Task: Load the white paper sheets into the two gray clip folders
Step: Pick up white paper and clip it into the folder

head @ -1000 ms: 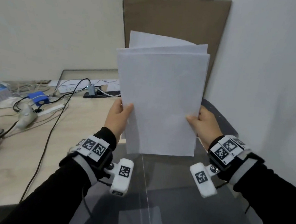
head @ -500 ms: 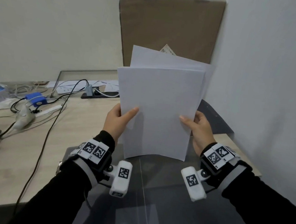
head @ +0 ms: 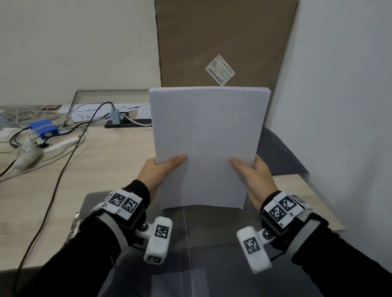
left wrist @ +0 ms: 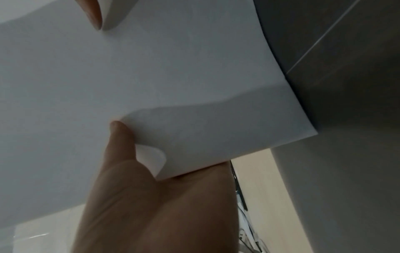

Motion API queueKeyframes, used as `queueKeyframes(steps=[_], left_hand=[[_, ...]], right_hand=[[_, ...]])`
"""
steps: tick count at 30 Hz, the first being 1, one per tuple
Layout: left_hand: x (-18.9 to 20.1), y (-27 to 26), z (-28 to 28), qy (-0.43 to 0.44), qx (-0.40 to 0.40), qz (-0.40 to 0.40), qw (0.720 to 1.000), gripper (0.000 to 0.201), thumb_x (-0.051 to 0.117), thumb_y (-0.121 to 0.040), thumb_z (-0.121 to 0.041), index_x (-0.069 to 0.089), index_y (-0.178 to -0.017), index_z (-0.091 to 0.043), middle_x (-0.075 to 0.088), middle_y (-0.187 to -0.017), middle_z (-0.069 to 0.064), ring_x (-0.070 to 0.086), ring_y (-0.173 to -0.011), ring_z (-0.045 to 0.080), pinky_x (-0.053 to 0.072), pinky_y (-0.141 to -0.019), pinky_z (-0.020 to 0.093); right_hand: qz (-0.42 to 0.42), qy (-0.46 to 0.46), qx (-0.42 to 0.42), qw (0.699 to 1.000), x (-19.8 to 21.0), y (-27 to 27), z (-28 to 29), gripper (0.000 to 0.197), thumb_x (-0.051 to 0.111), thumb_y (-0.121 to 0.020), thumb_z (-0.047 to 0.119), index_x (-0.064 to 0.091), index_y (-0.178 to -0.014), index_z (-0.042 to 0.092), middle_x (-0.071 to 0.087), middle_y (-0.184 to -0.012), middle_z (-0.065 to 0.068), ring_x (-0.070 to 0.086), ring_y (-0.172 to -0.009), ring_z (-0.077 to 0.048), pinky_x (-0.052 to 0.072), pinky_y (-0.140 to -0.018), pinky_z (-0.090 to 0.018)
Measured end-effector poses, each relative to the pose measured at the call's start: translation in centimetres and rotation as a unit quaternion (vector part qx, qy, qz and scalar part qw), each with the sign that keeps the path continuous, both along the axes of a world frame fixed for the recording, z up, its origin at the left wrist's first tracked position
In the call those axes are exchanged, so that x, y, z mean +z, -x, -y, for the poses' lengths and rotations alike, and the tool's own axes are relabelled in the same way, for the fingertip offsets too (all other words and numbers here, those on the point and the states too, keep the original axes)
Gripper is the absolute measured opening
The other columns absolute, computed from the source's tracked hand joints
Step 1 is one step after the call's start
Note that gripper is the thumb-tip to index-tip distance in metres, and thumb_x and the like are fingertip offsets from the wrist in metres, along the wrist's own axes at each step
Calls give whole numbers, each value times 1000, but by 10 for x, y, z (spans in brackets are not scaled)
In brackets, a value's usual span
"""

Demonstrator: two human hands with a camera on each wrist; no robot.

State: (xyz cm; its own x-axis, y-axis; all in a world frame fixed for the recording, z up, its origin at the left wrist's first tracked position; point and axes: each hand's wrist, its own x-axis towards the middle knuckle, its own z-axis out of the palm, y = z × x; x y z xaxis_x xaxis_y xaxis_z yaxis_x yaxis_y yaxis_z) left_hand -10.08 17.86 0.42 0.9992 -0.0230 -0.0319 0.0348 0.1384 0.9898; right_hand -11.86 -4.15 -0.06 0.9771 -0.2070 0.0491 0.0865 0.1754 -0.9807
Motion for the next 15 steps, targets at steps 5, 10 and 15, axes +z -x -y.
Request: queueKeyframes(steps=[5, 10, 15], left_hand=[[-6, 3, 4, 21, 27, -3, 999, 17, 74, -76, -25, 68, -90, -18, 74, -93, 1, 70, -83, 18, 54, -73, 30], [-8, 2, 2, 1, 27, -17, 999, 14, 72, -78, -16, 68, -91, -13, 72, -97, 8, 68, -86, 25, 53, -81, 34], [0, 1, 7, -8, 35, -21, 999, 10, 72, -79, -17, 68, -88, -11, 71, -93, 11, 68, -76, 23, 56, -76, 33]], right_hand=[[8, 59, -4, 998, -8, 5, -3, 32, 61, -89, 12, 54, -119, 14, 67, -112, -1, 65, -101, -14, 52, -89, -30], [-35, 160, 44, 986, -7, 2, 2, 32, 45, -96, 16, 48, -128, 17, 61, -125, 0, 58, -115, -18, 45, -103, -40], [-17, 286, 35, 957, 17, 6, 19, 29, 49, -94, 9, 58, -121, 9, 64, -115, -4, 61, -112, -26, 47, -100, -46]])
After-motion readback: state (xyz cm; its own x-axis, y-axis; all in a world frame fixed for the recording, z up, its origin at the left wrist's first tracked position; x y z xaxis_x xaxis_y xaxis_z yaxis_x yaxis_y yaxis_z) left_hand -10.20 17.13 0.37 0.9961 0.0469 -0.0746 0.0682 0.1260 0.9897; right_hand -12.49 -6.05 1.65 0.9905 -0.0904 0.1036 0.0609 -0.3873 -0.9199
